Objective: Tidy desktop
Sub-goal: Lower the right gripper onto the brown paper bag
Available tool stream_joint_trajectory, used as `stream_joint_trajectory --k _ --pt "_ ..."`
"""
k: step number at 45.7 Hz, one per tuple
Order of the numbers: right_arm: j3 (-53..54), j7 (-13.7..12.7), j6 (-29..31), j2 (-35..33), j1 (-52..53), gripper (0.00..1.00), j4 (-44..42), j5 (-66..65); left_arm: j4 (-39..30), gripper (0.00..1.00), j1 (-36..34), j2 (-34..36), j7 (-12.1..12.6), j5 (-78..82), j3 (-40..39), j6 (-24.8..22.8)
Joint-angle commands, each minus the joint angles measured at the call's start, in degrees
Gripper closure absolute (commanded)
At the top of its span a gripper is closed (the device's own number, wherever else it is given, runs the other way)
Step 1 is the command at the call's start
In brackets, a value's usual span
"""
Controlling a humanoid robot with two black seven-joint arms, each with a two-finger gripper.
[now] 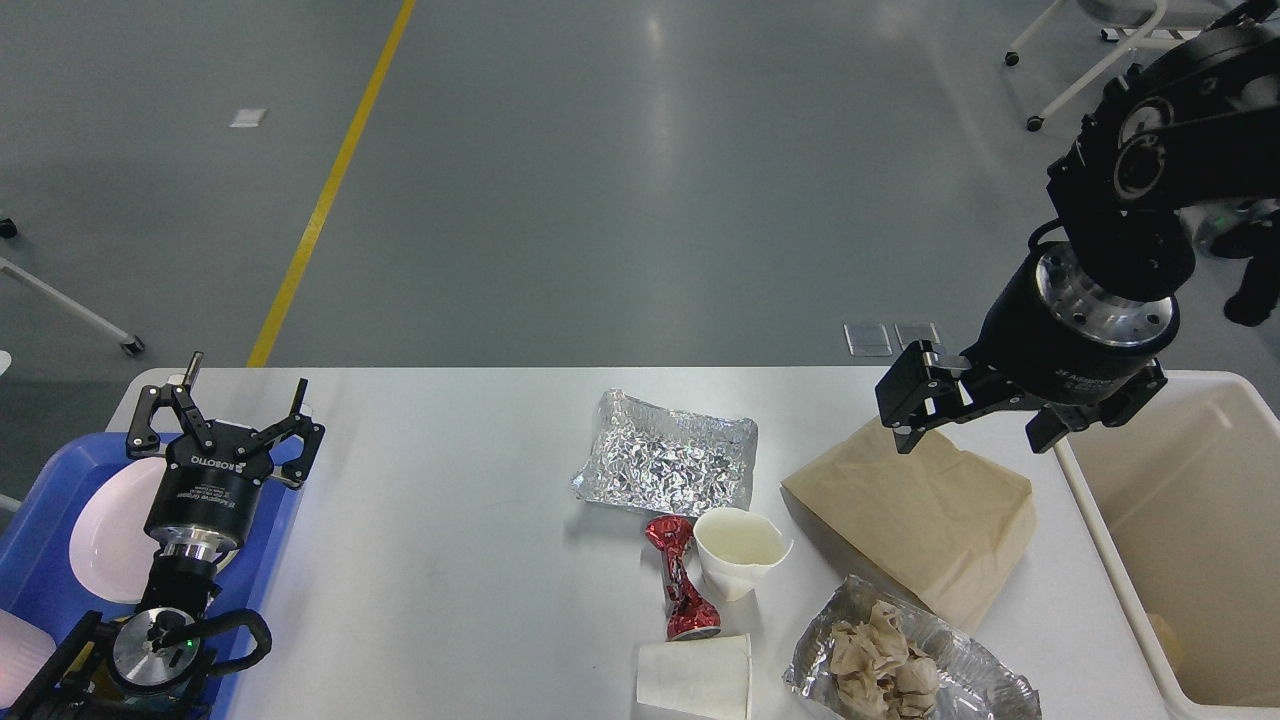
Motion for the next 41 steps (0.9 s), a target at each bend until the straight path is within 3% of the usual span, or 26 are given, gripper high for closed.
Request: stream_joint_trajectory --k 1,20,41 --pt "-0.1 0.0 -0.2 0.0 -0.7 0.00 0.0 0.1 0.0 0.04 0.0 0.0 0.0 0.0 0.1 0.0" --pt "-1.3 0.0 -3.8 -2.2 -4.0 0.00 -0.9 -0.1 0.0 0.04 0.0 0.0 -0.1 0.0 0.0 0.0" --pt "-5.5 -0.1 -8.9 -9.2 -18.0 0.00 -11.9 6.8 0.0 0.04 0.0 0.0 -0.1 0.0 0.0 0.0"
